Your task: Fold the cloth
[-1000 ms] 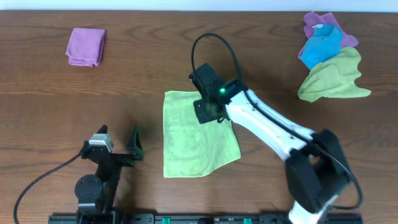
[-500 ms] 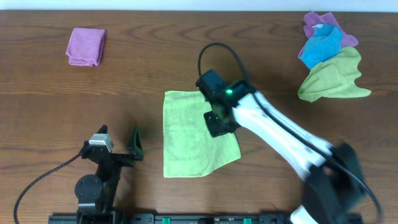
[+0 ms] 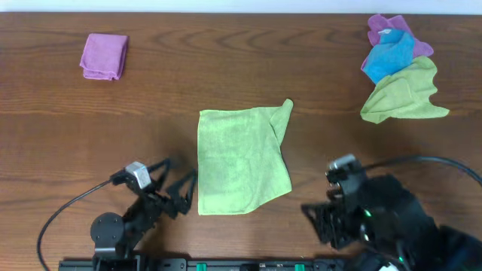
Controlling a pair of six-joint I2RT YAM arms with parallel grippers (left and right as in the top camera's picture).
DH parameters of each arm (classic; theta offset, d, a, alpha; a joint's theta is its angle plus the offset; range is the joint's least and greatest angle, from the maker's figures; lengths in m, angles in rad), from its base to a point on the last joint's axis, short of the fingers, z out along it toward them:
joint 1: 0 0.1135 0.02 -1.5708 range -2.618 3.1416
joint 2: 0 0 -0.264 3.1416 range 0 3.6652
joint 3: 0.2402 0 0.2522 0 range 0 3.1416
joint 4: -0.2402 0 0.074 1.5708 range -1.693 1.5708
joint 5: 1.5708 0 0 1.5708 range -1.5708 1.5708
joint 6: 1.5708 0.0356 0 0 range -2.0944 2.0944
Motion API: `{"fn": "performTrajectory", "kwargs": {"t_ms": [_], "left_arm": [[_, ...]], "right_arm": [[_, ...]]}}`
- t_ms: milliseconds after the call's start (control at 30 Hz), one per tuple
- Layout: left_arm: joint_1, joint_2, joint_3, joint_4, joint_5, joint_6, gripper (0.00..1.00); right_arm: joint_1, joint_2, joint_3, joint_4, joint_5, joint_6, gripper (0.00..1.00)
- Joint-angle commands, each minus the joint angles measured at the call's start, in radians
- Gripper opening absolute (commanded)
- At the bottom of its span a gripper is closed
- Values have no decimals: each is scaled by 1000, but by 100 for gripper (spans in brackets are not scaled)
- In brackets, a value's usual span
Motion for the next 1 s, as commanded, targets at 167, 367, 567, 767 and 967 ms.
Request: {"fn": "performTrajectory", "kwargs": {"t_ms": [167, 367, 567, 767, 967], "left_arm": [[-6, -5, -15, 72, 165, -261, 96], [-18, 40, -12, -18, 117, -162, 97], [-61, 266, 142, 29, 16, -24, 96], [-113, 735, 386, 15, -14, 182, 96], [-294, 1260, 663, -167, -340, 384, 96]], "right_arm": [[8, -55, -19, 9, -153, 28, 99], [8, -55, -19, 18, -129, -6, 99], [8, -55, -19, 79, -108, -10, 98], [8, -55, -19, 92, -108, -10, 92], [8, -55, -19, 90, -94, -10, 90]]}}
